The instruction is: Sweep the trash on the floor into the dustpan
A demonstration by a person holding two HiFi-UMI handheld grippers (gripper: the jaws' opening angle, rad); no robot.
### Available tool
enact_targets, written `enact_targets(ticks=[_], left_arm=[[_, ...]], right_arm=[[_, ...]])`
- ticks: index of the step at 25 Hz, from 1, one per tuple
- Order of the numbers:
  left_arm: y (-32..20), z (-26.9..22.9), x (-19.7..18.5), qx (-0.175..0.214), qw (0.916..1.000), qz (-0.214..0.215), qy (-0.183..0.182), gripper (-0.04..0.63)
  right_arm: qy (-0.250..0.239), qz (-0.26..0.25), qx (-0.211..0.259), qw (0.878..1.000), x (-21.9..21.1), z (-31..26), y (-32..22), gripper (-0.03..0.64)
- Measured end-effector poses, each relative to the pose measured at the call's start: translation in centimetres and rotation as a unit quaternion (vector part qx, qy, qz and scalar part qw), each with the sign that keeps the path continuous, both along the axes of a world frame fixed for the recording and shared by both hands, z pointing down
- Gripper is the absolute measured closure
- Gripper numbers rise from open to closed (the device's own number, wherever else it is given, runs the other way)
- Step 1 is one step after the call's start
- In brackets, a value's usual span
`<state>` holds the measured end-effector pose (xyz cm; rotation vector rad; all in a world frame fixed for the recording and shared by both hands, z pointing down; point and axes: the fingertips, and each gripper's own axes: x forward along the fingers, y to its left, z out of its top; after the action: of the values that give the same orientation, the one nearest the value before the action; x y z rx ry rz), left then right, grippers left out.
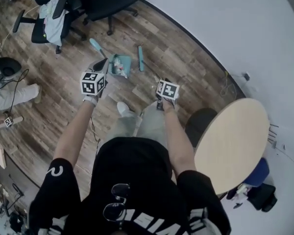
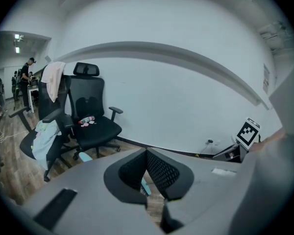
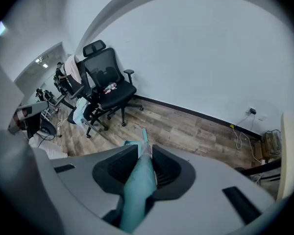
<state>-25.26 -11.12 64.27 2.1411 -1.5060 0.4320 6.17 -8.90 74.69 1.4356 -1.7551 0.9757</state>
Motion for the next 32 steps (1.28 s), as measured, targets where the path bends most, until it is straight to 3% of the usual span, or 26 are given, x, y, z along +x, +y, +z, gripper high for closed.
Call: enact_targets(ticks=[8,13,24,32], left_arm=[[-1.7,-3.6,11.7,0.004,0.9992,0.040,0.008,0.598],[-2.9,-5.5,17.5,0.009,0.9979,0.065,0.000,0.598],[-4.9,-7.8,24.6,0.022,0.9943,0.102,-0.021,0.598],[-3.7,-7.1,29.8,0.016,0.9884,0.148,-0.031,0.598]], right_arm=[[-0.041,0.045,0.012,0.998,9.8,-6.6,1.5,0.534],[-0.026,0.069,0.024,0.997,15.8,-8.7,1.3,0.534],[-0.043,0.108,0.035,0.993,22.9,-9.6,1.9,0.534],[-0.048,0.152,0.023,0.987,27.2,-7.9,5.4,0.534]])
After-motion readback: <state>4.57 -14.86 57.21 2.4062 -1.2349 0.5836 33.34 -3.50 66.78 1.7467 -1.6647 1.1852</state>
